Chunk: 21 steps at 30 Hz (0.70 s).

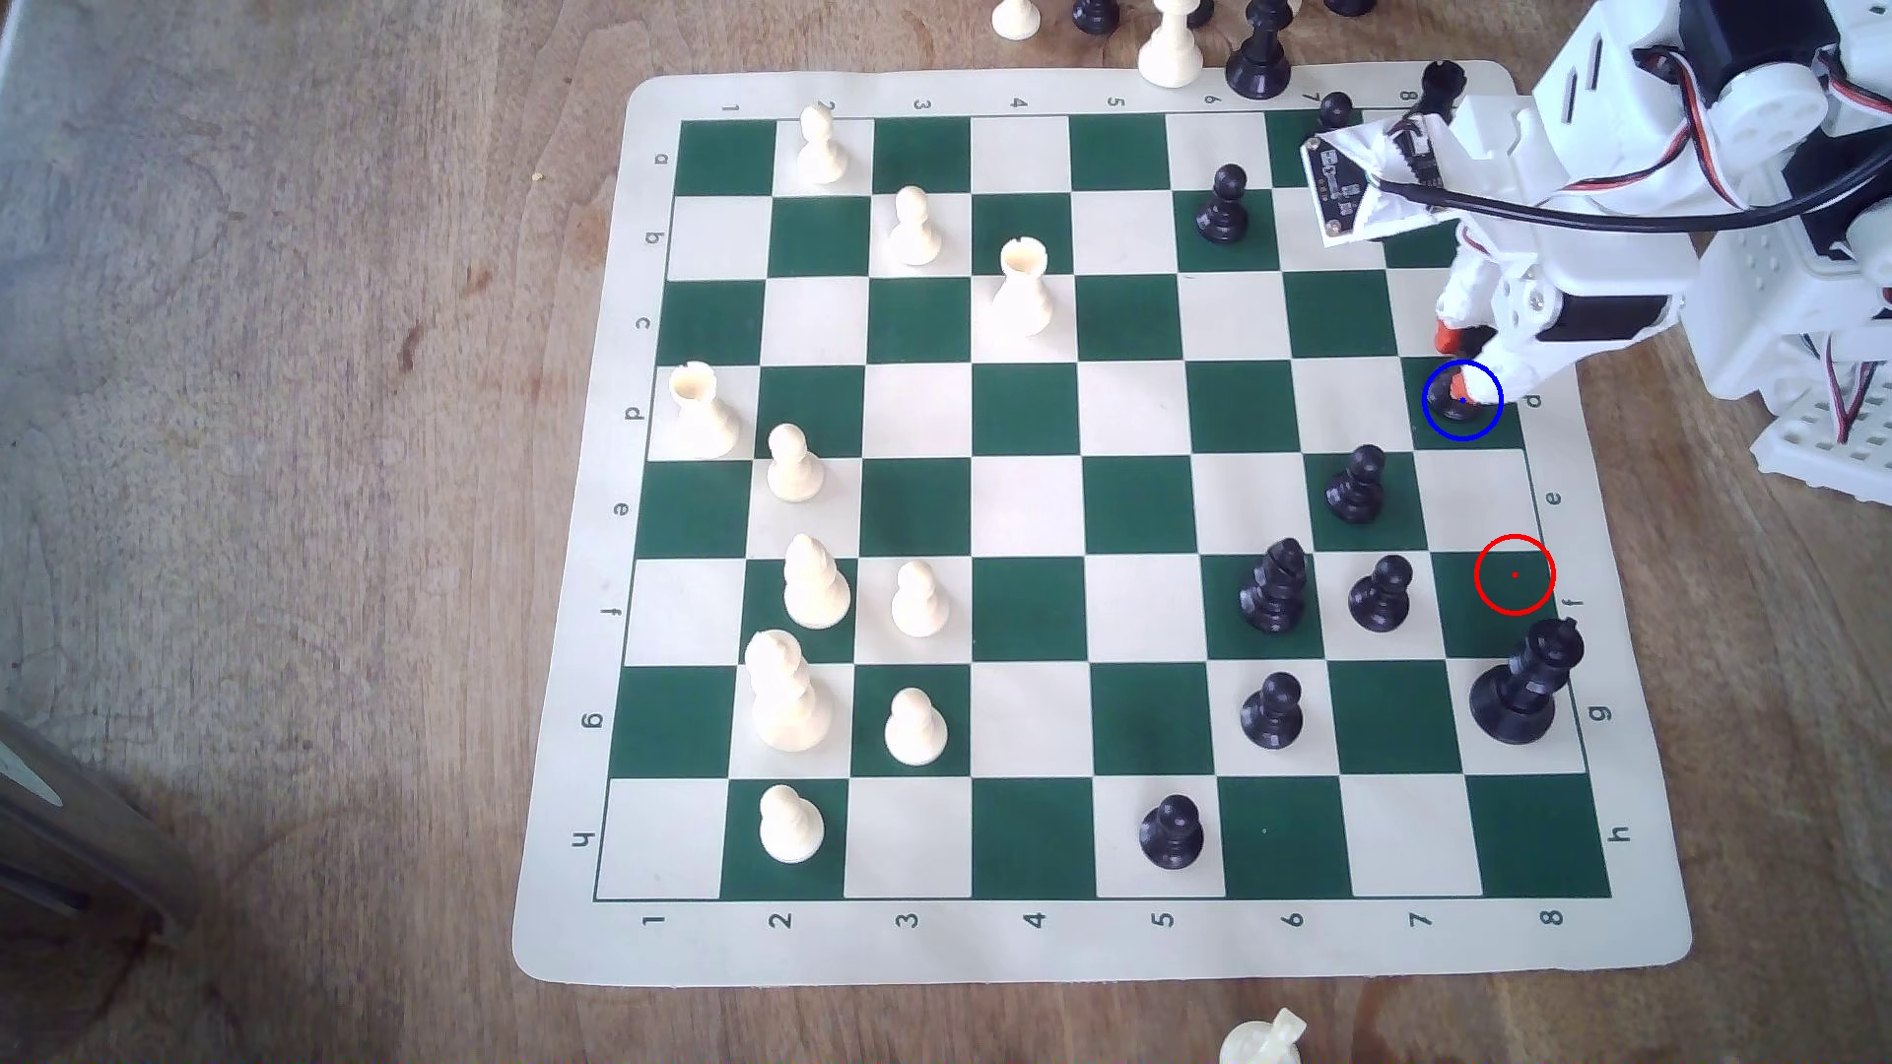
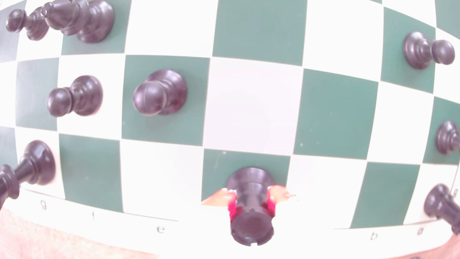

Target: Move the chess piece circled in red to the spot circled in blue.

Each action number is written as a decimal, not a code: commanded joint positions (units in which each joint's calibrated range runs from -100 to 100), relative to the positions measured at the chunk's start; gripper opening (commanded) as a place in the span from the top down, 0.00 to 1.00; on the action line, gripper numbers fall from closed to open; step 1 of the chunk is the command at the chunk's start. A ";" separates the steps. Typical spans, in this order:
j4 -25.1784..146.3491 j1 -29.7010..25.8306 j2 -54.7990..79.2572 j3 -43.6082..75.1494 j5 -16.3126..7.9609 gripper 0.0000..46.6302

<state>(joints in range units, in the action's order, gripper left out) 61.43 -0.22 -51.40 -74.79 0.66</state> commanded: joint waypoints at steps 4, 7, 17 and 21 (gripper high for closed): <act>-1.07 0.03 -0.29 0.17 0.10 0.56; -0.91 0.81 -1.06 -0.19 0.73 0.52; 1.14 3.78 -3.01 -0.28 2.54 0.52; 1.55 4.01 -4.20 -0.10 2.25 0.51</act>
<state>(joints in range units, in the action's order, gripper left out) 62.79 3.54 -53.58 -75.96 3.05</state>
